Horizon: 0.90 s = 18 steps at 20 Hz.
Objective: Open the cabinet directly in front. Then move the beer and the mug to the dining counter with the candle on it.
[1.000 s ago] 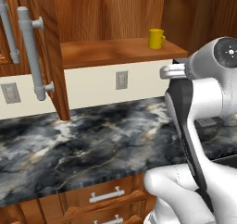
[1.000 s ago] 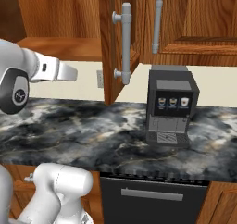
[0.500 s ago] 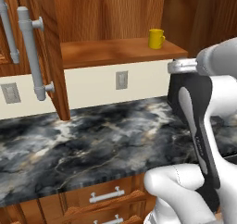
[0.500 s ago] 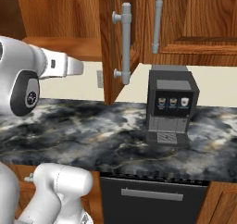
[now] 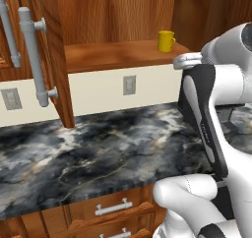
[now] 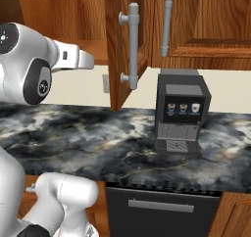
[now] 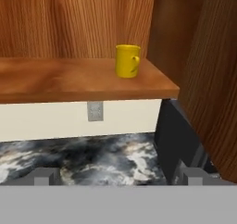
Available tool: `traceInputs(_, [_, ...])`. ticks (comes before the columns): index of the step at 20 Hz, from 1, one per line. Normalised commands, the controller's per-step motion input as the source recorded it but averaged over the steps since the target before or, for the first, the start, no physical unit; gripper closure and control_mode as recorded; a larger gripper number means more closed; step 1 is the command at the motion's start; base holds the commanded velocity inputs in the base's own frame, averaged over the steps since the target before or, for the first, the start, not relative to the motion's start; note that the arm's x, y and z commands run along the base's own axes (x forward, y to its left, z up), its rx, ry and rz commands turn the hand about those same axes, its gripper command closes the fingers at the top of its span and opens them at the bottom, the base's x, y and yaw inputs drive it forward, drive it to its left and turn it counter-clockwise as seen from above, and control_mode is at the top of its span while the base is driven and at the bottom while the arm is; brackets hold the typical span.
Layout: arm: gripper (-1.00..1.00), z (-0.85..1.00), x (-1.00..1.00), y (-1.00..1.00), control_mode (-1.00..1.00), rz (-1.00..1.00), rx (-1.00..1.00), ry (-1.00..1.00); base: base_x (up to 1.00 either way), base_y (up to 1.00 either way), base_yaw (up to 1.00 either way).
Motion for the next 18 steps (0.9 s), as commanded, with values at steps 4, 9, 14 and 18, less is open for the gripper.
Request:
traceInputs(4, [-1.00,0.00,0.37,-0.03,-1.00,0.00,0.00,0.10,0.00,0.00,0.00])
traceInputs(9, [-1.00,0.00,0.36,-0.17,-1.00,0.01,0.01,0.09,0.00,0.00,0.00])
traceInputs(14, [-1.00,0.00,0.13,-0.39,-1.00,0.02,0.00,-0.02,0.00,0.00,0.00])
traceInputs(18, [-1.00,0.00,0.24,-0.19,-1.00,0.00,0.00,-0.01,0.00,0.00,0.00])
